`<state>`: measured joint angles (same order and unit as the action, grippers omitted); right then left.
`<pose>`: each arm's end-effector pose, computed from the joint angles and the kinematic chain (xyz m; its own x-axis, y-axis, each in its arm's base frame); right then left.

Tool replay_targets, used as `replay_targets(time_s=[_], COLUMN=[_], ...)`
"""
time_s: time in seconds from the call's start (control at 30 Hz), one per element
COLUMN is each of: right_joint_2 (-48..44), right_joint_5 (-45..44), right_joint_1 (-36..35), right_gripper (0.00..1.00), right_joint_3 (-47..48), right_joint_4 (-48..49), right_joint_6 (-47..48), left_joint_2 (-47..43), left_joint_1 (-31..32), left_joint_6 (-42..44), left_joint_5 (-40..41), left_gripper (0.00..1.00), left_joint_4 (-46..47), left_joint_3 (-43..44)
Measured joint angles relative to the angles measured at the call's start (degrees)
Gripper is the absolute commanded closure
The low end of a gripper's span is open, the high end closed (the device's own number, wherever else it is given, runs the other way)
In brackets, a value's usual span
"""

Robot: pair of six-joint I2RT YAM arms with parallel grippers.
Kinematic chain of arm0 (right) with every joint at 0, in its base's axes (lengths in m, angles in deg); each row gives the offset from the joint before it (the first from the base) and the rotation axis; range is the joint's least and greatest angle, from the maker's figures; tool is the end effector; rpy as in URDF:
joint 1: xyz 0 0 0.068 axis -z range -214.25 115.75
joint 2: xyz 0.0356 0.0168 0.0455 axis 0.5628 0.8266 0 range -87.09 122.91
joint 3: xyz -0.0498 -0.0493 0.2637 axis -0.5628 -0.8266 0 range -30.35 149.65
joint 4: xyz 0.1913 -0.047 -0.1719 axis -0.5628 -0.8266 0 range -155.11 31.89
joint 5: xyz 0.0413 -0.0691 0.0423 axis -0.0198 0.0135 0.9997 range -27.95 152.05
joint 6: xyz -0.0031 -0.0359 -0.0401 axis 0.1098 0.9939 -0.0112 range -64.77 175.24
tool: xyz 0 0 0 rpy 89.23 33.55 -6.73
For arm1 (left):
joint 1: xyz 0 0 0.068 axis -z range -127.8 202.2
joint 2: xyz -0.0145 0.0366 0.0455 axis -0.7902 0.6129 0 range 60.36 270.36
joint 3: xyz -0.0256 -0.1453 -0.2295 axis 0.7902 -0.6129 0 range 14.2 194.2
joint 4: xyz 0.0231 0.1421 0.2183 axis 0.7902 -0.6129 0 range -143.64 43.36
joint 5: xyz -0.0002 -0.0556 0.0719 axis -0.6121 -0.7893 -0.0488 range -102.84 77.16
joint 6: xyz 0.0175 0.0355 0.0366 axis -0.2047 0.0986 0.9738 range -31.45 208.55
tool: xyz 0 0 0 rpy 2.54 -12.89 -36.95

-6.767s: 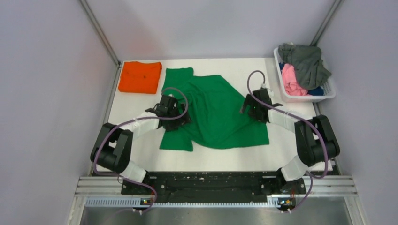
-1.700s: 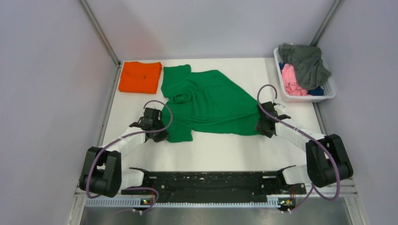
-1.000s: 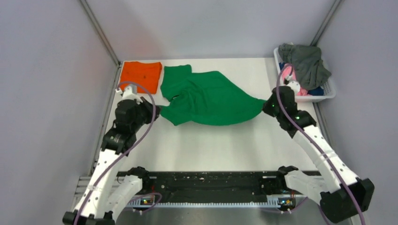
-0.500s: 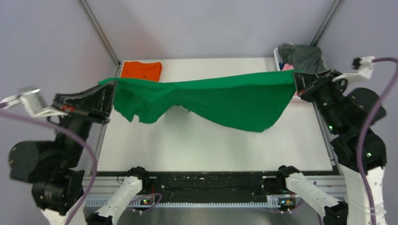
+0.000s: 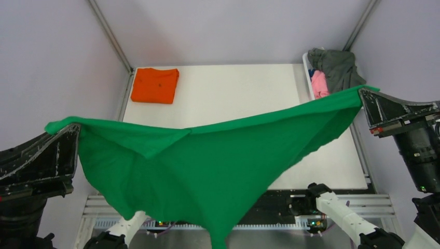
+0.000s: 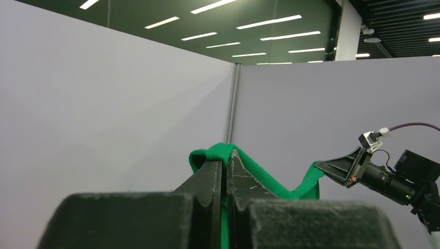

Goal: Fold and stack the t-shirts
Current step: Flatten out the tshirt

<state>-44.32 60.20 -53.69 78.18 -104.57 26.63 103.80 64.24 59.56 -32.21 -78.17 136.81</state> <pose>-0.0229 -0.0092 0.5771 0.1281 0.5527 -0.8235 -0.4161 0.7837 0.4612 -0.1121 0.0119 0.6264 0.4307 -0.5593 -0.7082 0.7136 0.6916 -0.1122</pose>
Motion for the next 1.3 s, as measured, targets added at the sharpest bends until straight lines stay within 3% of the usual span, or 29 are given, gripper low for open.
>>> replay_targets(time_s=[0.2,0.4,0.53,0.67,0.8,1.0,1.17,1.3], right_joint_2=[-0.04,0.76,5.66,15.47,26.01,40.46,48.15,51.15], right_joint_5=[-3.76,-12.41,-18.58,-19.76,-15.37,-11.28,-10.49,-10.56], right_joint_1=[-0.02,-0.02,0.00,1.57,6.54,9.14,9.73,10.40], right_gripper=[1.00,1.00,1.00,1.00,1.00,1.00,1.00,0.98], right_joint_3=[-4.92,-20.90,-33.88,-46.42,-55.56,-55.84,-52.17,-49.37], right_joint_4=[-0.20,3.04,8.76,16.98,25.31,33.64,37.68,39.89], right_joint_6=[0.11,0.52,0.28,-0.70,-2.73,-3.52,-3.52,-3.48], left_joint_2=[2.82,8.59,16.76,31.10,47.60,71.21,79.56,81.02], left_joint_1=[-0.15,-0.15,-0.17,-0.33,-0.37,-0.48,-0.66,-0.74], left_joint_6=[0.94,2.97,4.31,6.58,8.02,8.22,8.61,9.07], left_joint_5=[1.51,8.63,17.09,21.49,23.02,23.41,22.21,21.66], left_gripper=[1.00,1.00,1.00,1.00,1.00,1.00,1.00,1.00], left_joint_4=[0.42,3.19,6.14,8.96,8.85,6.47,5.44,5.46], left_joint_3=[-4.09,-20.15,-32.98,-40.68,-39.50,-26.23,-17.62,-13.68])
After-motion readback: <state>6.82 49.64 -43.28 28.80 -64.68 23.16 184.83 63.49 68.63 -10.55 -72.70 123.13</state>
